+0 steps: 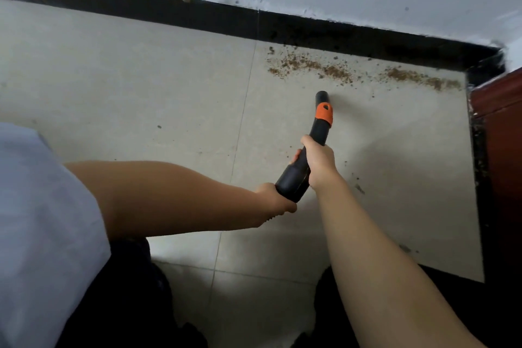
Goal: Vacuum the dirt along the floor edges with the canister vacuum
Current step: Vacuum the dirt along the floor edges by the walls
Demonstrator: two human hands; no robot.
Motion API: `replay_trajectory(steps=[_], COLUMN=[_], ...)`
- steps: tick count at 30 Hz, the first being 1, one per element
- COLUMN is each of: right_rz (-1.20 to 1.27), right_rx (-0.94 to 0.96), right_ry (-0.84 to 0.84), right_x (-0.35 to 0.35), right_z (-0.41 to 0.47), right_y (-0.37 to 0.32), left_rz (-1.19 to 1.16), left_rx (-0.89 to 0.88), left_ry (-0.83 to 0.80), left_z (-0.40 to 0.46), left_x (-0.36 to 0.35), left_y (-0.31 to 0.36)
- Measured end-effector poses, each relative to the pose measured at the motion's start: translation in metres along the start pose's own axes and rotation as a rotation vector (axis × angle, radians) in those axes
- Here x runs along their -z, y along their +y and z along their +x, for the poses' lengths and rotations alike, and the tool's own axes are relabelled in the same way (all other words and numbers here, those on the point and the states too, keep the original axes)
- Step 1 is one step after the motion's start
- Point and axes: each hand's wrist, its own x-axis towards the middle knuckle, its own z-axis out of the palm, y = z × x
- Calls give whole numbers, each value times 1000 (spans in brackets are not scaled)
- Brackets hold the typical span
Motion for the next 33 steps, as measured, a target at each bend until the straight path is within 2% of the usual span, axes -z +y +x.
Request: replay_trajectory(steps=[4, 8, 19, 23, 27, 33], right_rz=[29, 85, -143, -224, -206, -91], right_rx=[28, 44, 29, 54, 63, 49], right_ry=[101, 116, -179, -231, -195, -19], right_x=[22, 26, -41, -58, -55, -17], right_z=[11, 19, 9, 6, 9, 19], right_y=[-1, -9, -10, -3, -7, -16], left_rz=[62, 58, -196, -240, -225, -108], left_rx=[-14, -14, 55, 72, 79, 41], left_ry=[-62, -51, 93, 139, 139, 37], left_z=[8, 12, 3, 1, 4, 13], left_x=[-13, -14, 10, 16, 15, 3], left_y=[15, 27, -4, -12, -7, 15])
